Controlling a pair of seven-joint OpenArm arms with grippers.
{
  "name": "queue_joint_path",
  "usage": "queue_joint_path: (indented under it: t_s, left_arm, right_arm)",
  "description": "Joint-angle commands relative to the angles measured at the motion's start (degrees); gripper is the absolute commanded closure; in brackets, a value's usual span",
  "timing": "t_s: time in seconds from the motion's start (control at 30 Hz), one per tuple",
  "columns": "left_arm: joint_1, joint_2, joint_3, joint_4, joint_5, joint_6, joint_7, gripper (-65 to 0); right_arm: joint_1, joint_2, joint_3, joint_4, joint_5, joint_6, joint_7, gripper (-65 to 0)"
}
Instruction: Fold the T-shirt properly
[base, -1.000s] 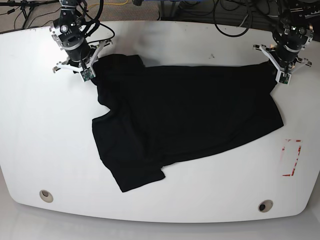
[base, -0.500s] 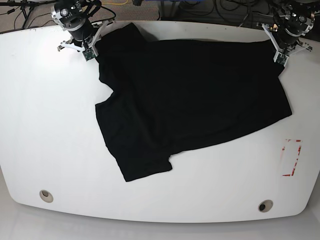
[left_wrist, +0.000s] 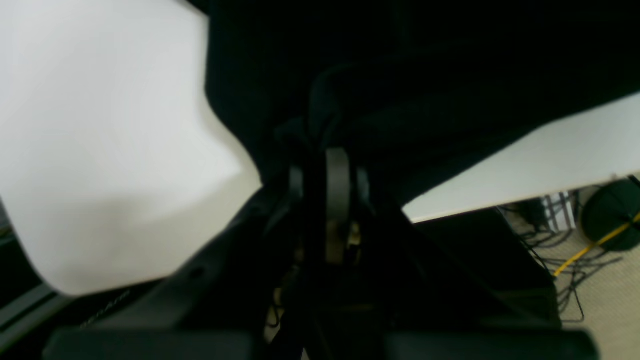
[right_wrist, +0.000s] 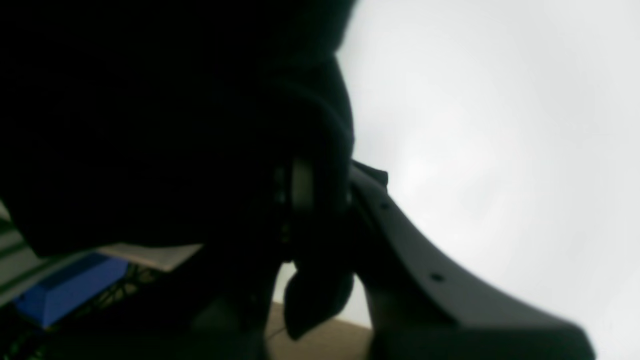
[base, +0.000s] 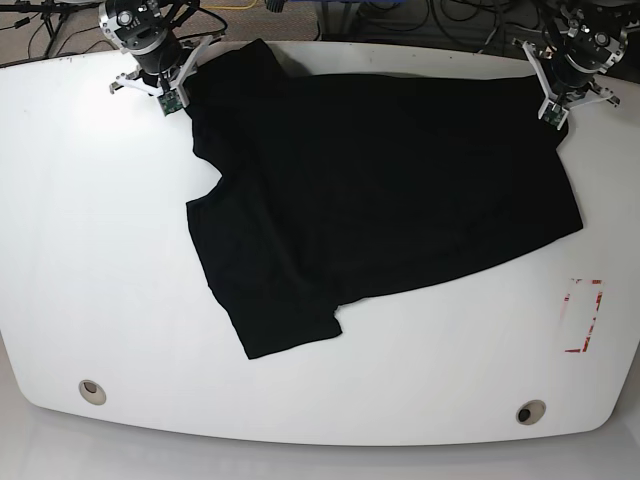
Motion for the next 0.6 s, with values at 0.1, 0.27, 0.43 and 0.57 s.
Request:
queue_joint_path:
  t_s: [0.1,0.27,0.43,0.57]
  left_arm:
    - [0.26,-0.59,-0.09,0.90,0.27,0.28,-0.32,0.0]
    - [0.61,-0.59,2.55,0.81,0.19,-1.31,-0.23,0.0]
    - [2.63,-0.41,4.22,0.72,0.36,-3.24,0.03,0.0]
    - [4.13,0.38,4.30,0.55,0.27,-3.68,0.03,0.0]
  right_arm:
    - [0.87,-1.92,3.67,0.72,-0.64,-0.56,0.35,-0.2]
    - [1.05,-2.27,3.67,0.63,-0.64,-0.56,0.26,-0.2]
    - [1.05,-2.36,3.67,0.36,-0.55,-0.56,0.26,-0.2]
    - [1.14,-2.71,3.76,-0.25,-0.55,-0.56,0.18,-0.2]
